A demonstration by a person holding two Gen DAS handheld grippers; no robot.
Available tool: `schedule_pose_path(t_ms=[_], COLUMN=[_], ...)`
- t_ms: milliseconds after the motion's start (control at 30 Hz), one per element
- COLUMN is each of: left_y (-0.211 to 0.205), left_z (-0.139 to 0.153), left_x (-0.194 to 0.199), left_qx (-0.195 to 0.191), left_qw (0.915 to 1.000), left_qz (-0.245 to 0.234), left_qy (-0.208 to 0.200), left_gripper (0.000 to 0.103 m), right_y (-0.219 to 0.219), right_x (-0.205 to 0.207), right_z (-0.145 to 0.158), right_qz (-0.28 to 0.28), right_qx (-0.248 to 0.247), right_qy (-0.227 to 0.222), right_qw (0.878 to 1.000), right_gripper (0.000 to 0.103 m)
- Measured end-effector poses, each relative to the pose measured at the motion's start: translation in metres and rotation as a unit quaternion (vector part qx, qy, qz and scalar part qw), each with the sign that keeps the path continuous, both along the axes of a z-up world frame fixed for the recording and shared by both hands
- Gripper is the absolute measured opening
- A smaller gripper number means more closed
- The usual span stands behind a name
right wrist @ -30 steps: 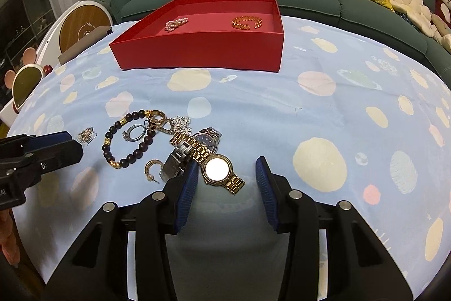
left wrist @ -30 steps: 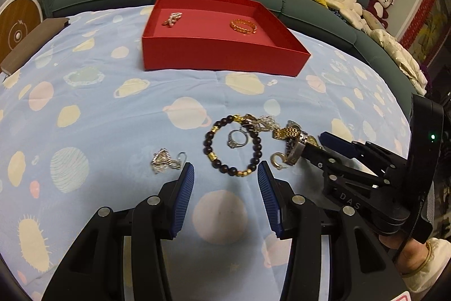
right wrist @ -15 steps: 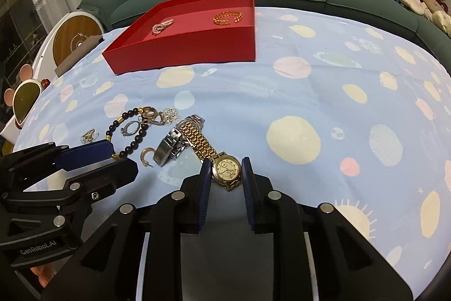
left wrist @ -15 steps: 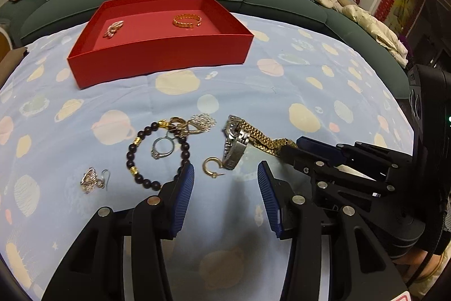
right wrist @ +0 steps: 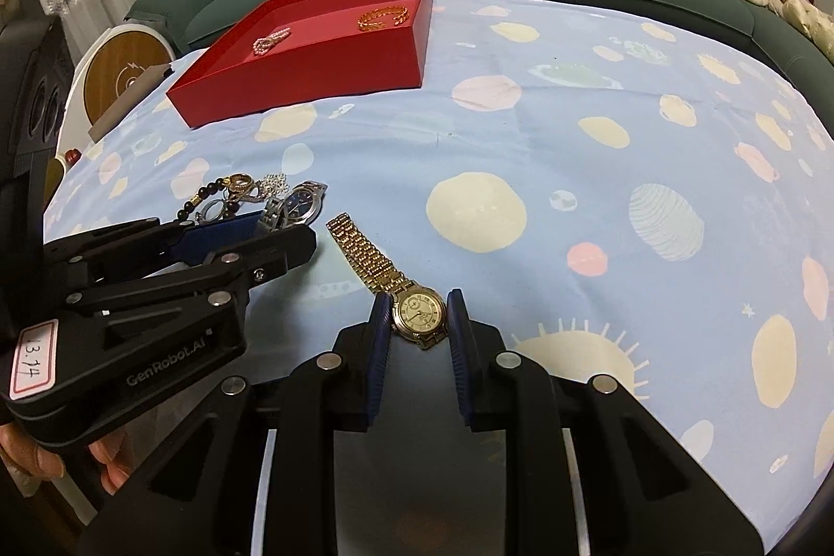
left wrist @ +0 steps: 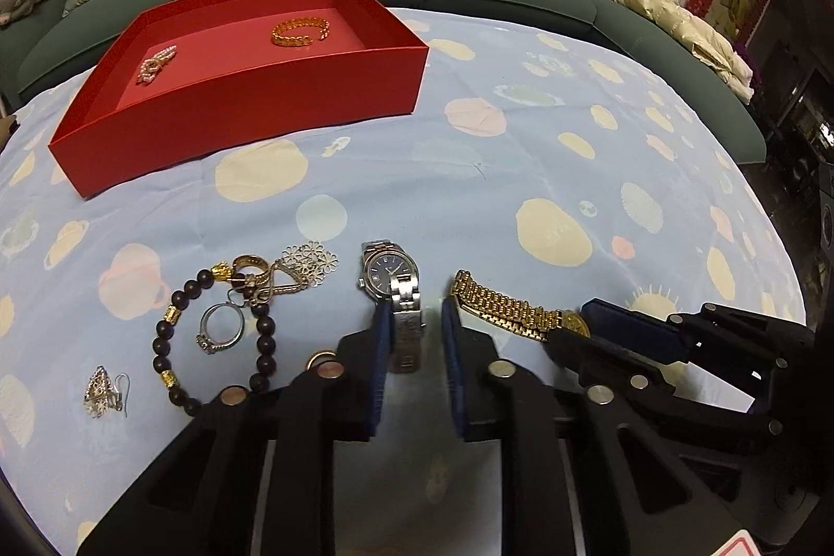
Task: Organize jewelry
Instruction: 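Grasp the gold wristwatch with the right tool, then grasp the silver wristwatch with the left tool while the right tool holds the gold watch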
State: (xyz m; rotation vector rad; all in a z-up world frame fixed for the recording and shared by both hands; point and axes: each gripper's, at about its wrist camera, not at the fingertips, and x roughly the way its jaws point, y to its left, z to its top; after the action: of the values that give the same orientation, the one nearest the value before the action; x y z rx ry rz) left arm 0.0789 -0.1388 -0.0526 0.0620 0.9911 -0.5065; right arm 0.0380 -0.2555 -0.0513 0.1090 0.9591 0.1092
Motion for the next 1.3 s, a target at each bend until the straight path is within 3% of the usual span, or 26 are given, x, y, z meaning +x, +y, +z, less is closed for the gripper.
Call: schedule_pose_path(t_ms=[433, 1300], left_y=[0.012, 0.088], left_z=[0.021, 0.085], left_x=[-0.009, -0.017], left_qx=[-0.017, -0.077], left_qw=[0.9998, 0.9944], left_qz=[0.005, 0.062], left_qy=[-0.002, -0.038], left_gripper=[0.009, 0.009], right_y=[0.003, 0.047], right_x=[-0.003, 0.016], right_z=[0.004, 0.086], right_qz=[0.010, 0.014], right_qx=[-0.004, 0.009], right_qy=[-0.008, -0.108], right_qw=[1.000, 0.994], right_gripper=[0.022, 0.022])
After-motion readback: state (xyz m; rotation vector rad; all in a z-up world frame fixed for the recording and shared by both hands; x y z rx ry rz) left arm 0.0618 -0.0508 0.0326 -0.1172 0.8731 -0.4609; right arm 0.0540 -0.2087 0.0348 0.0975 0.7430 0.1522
